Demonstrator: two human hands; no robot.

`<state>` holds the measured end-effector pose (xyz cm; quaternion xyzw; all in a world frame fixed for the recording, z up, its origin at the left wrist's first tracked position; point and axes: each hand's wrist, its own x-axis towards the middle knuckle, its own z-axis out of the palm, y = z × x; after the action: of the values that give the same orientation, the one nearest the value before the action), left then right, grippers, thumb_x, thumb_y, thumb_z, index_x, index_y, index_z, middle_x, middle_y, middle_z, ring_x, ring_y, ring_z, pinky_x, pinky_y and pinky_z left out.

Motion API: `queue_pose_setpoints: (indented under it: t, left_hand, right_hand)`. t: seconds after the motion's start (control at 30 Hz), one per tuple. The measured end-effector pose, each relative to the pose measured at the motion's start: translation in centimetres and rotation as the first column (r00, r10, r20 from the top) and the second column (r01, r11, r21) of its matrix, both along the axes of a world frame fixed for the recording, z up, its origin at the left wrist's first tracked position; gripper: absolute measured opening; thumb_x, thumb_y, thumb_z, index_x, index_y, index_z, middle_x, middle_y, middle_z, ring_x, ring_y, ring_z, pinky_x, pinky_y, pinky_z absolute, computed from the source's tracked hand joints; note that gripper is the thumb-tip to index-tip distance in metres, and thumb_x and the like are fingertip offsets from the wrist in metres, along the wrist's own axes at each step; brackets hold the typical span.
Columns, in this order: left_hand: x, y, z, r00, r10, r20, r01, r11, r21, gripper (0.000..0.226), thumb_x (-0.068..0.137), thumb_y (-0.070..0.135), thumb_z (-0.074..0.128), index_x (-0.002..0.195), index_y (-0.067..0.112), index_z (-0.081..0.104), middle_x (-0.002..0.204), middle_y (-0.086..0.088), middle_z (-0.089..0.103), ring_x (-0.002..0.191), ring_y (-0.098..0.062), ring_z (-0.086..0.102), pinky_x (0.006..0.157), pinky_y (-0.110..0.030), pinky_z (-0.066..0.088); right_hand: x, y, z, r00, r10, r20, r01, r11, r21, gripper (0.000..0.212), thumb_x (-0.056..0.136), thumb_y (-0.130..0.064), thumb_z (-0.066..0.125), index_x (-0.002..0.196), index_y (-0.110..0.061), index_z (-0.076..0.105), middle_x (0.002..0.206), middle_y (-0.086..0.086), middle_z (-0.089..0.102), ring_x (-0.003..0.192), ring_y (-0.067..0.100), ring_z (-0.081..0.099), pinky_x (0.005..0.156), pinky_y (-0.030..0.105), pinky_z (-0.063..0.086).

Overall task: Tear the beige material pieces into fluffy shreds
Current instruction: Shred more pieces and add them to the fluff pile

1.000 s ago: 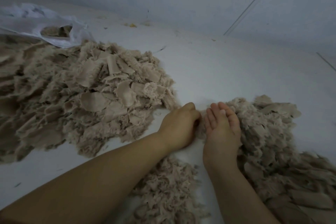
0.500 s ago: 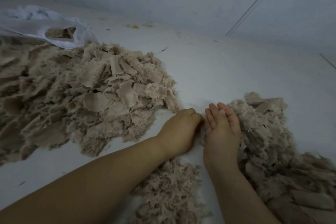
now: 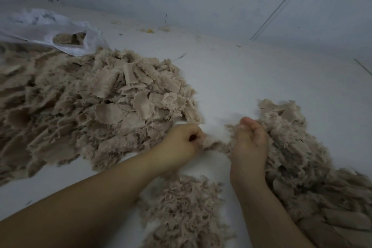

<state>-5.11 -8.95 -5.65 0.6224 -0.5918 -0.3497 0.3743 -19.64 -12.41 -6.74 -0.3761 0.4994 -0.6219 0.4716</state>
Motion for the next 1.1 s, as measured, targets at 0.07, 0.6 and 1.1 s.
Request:
queue_pose_setpoints:
  t: [0.07, 0.6, 1.1]
  left_hand:
    - [0.0, -0.2, 0.7, 0.963, 0.057, -0.265, -0.038, 0.996, 0.075, 0.029, 0.098, -0.002, 0.050, 0.073, 0.011, 0.056, 0.060, -0.002, 0.051, 0.048, -0.009, 0.046, 0.048, -0.024, 0.041]
    - [-0.7, -1.1, 0.6, 0.809, 0.093, -0.580, -0.054, 0.995, 0.085, 0.037, 0.099, 0.023, 0.054, 0.065, 0.012, 0.065, 0.053, -0.007, 0.055, 0.038, -0.018, 0.044, 0.039, -0.021, 0.032]
    - [0.1, -2.1, 2.5, 0.393, 0.100, -0.914, -0.433, 0.897, -0.089, 0.012, 0.103, 0.006, 0.044, 0.109, 0.005, 0.054, 0.103, -0.015, 0.068, 0.079, -0.028, 0.069, 0.062, -0.032, 0.057]
  right_hand:
    - [0.1, 0.3, 0.1, 0.990, 0.126, -0.057, -0.126, 0.992, 0.003, 0.036, 0.097, 0.003, 0.051, 0.115, -0.025, 0.063, 0.119, -0.009, 0.062, 0.089, -0.005, 0.063, 0.065, 0.013, 0.048]
    - [0.2, 0.8, 0.8, 0.970, 0.196, -0.145, -0.203, 0.978, -0.037, 0.012, 0.096, -0.007, 0.063, 0.092, -0.016, 0.070, 0.081, 0.007, 0.075, 0.070, 0.016, 0.069, 0.062, 0.030, 0.057]
    - [0.2, 0.4, 0.9, 0.995, 0.084, 0.062, -0.085, 0.996, 0.006, 0.015, 0.102, -0.005, 0.053, 0.095, -0.009, 0.066, 0.067, -0.005, 0.067, 0.055, 0.002, 0.058, 0.055, 0.015, 0.049]
